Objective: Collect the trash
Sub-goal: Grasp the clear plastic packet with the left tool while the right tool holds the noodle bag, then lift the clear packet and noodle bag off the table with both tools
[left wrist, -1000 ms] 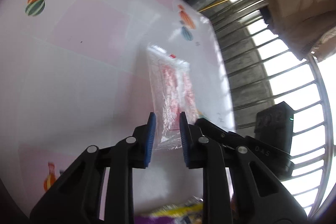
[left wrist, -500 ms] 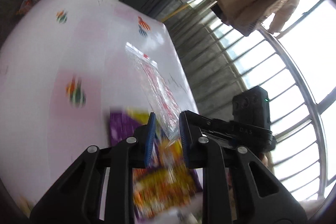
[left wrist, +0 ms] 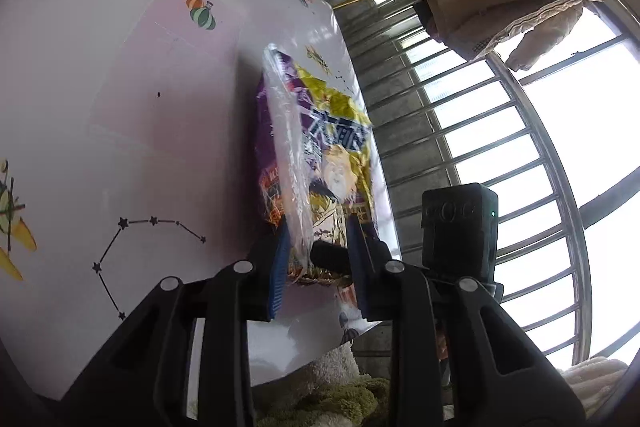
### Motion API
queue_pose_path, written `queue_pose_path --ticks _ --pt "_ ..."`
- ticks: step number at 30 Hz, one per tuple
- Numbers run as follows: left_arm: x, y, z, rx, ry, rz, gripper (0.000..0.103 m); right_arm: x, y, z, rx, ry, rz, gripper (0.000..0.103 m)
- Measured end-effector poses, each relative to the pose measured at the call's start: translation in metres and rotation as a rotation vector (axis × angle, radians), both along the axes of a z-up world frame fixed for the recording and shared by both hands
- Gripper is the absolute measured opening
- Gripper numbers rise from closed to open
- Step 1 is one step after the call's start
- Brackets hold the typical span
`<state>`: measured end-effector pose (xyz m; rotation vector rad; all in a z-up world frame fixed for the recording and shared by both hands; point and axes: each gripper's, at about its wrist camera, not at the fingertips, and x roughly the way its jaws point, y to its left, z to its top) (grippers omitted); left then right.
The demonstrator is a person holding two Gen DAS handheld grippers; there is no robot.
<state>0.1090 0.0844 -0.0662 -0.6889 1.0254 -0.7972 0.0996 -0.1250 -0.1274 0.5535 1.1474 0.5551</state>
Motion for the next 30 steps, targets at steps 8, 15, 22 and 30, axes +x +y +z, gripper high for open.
queue_pose_path --ticks 8,15,22,30 --pt "0.014 -0.004 -0.014 0.080 -0.009 0.005 0.025 -0.012 0.007 -0.004 -0.071 -0.015 0.034 0.003" --pt "0.018 -0.002 -0.013 0.143 -0.045 0.039 0.011 -0.015 -0.001 0.009 -0.092 -0.058 -0.001 0.003" --pt "0.009 -0.008 -0.008 0.259 -0.111 0.042 0.009 -0.030 -0.044 0.038 -0.063 -0.125 -0.131 0.016" --pt "0.006 -0.016 -0.009 0.357 -0.153 0.030 0.009 -0.044 -0.109 0.056 -0.114 -0.103 -0.384 0.049"
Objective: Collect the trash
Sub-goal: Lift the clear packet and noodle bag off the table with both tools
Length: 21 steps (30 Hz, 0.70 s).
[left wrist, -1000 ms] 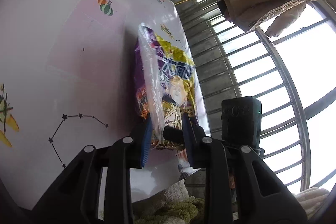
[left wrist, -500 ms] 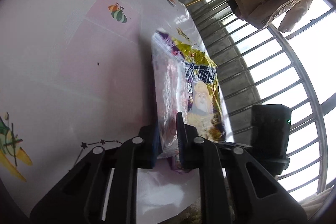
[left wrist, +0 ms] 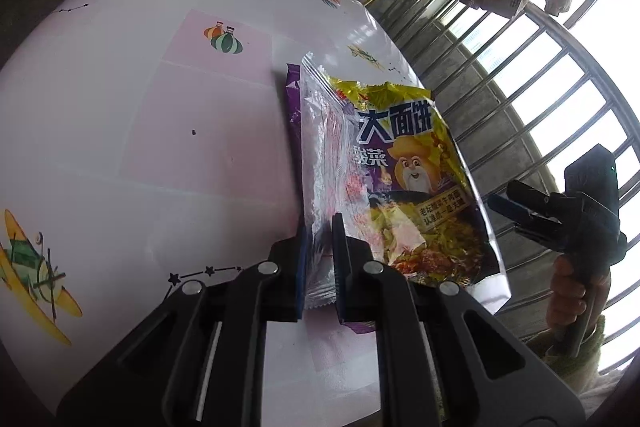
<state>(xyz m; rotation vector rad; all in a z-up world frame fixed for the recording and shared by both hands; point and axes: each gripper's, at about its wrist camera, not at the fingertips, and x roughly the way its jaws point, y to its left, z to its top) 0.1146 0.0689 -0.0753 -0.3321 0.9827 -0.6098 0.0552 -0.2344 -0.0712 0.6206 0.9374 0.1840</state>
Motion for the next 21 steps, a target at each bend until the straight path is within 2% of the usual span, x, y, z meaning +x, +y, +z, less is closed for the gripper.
queue_pose_path --ticks 3,6,12,21 --pt "0.001 0.001 -0.001 0.002 0.002 0.001 0.009 0.002 -0.012 -0.017 0.066 0.069 -0.029 0.049" --pt "0.002 0.001 -0.002 0.002 0.009 0.001 0.009 0.008 -0.007 -0.034 0.152 0.111 -0.007 0.049" --pt "0.005 -0.004 -0.003 -0.010 0.023 0.001 0.009 0.024 0.013 -0.055 0.235 0.141 0.043 0.049" --pt "0.007 -0.002 -0.006 -0.018 0.018 -0.005 0.009 0.037 0.036 -0.053 0.236 0.129 0.079 0.049"
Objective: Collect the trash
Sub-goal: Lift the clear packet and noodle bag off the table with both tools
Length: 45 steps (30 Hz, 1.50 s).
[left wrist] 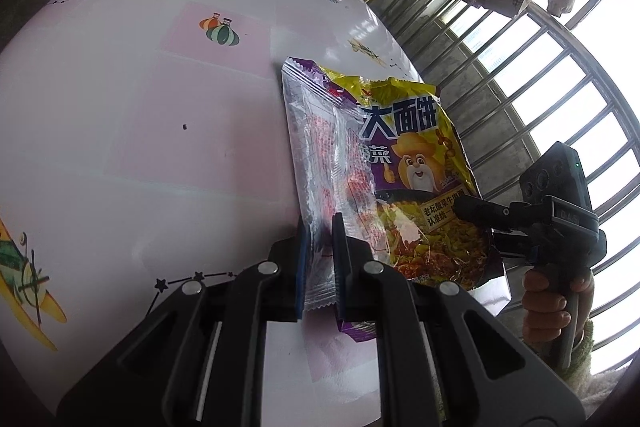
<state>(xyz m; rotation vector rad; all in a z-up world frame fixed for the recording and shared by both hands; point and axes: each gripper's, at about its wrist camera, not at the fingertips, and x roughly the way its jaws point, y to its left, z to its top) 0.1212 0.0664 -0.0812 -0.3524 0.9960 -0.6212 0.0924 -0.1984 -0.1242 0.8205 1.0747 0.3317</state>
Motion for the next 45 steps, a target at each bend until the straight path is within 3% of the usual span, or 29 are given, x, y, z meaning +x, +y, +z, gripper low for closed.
queue_pose_path --ticks 15,21,24,35,45 --pt "0.001 0.002 0.000 -0.001 -0.004 -0.002 0.009 -0.002 -0.007 -0.005 0.039 0.004 -0.022 0.047" --pt "-0.004 0.001 0.012 0.023 -0.052 -0.001 0.007 -0.009 -0.020 -0.011 0.046 0.022 -0.067 0.014" --pt "-0.007 0.002 0.021 0.019 -0.076 0.005 0.003 -0.013 -0.026 -0.008 0.040 0.007 -0.088 0.008" --pt "-0.014 -0.002 0.058 0.005 -0.161 0.008 0.000 -0.035 -0.049 0.013 -0.003 -0.100 -0.185 0.004" --pt "-0.023 -0.004 0.109 0.014 -0.295 0.020 0.000 -0.073 -0.093 0.030 0.027 -0.201 -0.303 0.003"
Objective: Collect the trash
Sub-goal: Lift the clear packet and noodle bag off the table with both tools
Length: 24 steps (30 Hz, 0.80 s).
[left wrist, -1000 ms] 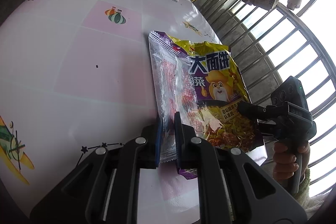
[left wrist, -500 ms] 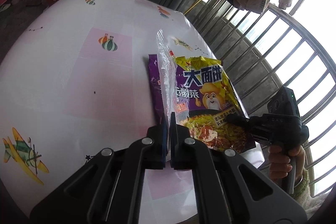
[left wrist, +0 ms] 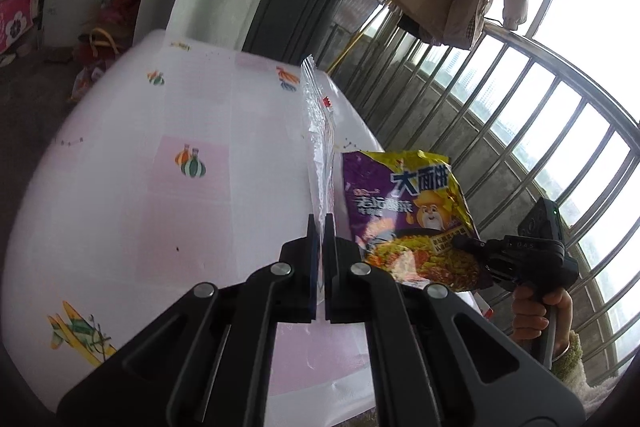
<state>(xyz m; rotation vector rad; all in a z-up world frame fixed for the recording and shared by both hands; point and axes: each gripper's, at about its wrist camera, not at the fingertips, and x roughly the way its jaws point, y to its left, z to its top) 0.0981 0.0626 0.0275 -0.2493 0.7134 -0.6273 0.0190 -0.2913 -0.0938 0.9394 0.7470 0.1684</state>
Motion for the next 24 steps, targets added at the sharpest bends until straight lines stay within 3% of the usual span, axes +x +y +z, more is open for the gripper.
queue_pose_path --ticks 10,24 --pt "-0.003 -0.013 0.030 0.001 -0.061 -0.036 0.000 -0.053 -0.041 0.012 0.008 -0.086 -0.139 0.003" --pt "0.006 -0.091 0.048 0.041 -0.100 -0.186 0.000 -0.099 -0.097 0.008 0.079 -0.150 -0.266 0.003"
